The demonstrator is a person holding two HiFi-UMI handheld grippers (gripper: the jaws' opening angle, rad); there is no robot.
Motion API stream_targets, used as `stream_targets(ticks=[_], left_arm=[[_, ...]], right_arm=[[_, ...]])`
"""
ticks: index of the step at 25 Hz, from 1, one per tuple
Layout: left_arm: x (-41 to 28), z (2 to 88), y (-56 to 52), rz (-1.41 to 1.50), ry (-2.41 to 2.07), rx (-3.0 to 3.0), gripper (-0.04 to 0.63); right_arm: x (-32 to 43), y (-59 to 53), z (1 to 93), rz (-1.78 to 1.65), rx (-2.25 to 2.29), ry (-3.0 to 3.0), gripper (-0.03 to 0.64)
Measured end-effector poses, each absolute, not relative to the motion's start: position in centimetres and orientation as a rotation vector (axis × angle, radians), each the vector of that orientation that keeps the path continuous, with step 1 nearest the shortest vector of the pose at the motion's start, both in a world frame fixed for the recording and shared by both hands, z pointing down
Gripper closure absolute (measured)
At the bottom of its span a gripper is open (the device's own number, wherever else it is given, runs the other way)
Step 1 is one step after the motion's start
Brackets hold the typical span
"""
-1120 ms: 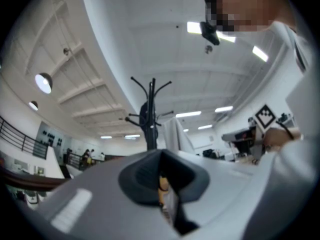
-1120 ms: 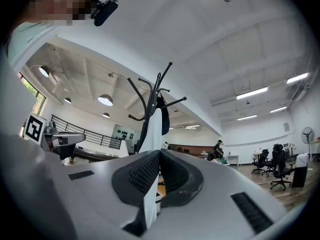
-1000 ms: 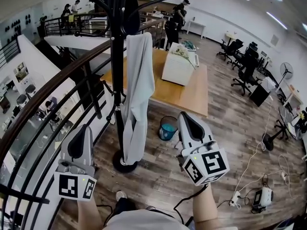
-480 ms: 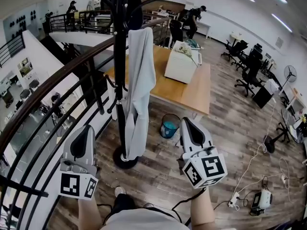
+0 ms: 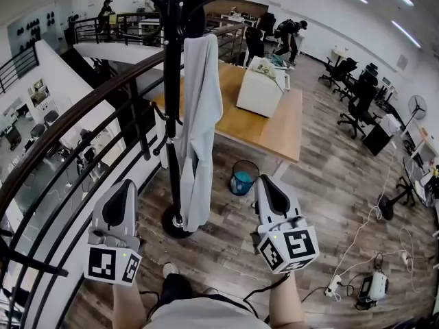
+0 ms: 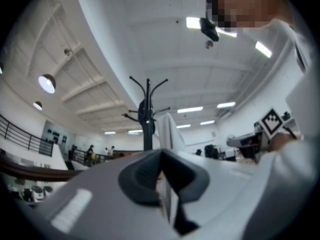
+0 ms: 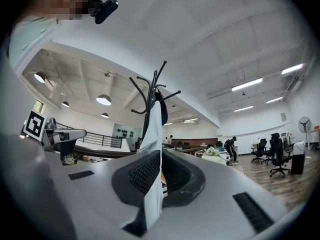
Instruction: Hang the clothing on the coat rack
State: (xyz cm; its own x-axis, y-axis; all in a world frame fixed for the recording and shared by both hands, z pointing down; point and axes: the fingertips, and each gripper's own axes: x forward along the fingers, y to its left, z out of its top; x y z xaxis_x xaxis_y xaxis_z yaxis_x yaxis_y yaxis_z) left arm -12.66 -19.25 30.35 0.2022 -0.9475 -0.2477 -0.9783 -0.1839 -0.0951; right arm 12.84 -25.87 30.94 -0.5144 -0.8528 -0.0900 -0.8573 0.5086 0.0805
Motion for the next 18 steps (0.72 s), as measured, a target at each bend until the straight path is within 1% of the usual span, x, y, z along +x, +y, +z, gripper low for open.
stream_targets(ticks=[18], left_arm=[[-11.6, 30.6, -18.5, 0.2, 1.866, -2.232, 0.588]], right_arm=[[14.3, -24.9, 31.0, 0.171, -1.539, 2.67, 0.618]])
